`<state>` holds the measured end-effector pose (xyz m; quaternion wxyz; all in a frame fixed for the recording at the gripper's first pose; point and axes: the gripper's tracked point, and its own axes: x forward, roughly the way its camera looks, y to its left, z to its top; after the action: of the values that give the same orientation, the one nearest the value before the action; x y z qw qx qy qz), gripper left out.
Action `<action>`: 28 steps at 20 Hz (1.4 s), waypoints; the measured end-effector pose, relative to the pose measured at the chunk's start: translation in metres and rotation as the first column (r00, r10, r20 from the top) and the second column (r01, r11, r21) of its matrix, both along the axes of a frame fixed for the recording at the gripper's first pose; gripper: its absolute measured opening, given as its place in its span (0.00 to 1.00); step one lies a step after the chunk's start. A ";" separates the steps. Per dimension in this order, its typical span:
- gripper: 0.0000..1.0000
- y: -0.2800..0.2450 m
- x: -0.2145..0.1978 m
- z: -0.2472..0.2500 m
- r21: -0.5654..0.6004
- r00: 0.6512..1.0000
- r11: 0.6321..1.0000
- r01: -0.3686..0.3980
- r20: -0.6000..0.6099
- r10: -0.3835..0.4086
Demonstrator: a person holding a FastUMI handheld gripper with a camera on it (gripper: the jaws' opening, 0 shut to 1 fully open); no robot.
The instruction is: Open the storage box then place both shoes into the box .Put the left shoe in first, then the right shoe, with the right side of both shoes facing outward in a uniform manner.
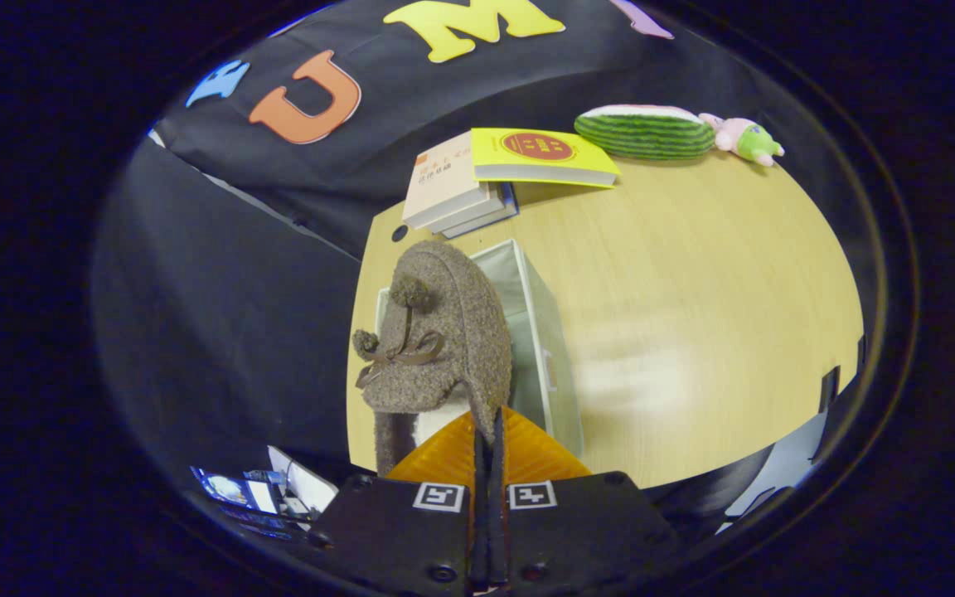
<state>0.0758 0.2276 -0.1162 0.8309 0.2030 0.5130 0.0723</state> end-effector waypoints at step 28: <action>0.95 -0.125 -0.035 0.156 -0.198 0.492 0.950 0.241 0.869 0.056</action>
<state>0.0410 0.1029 0.0401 0.9981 0.0409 0.0201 0.0418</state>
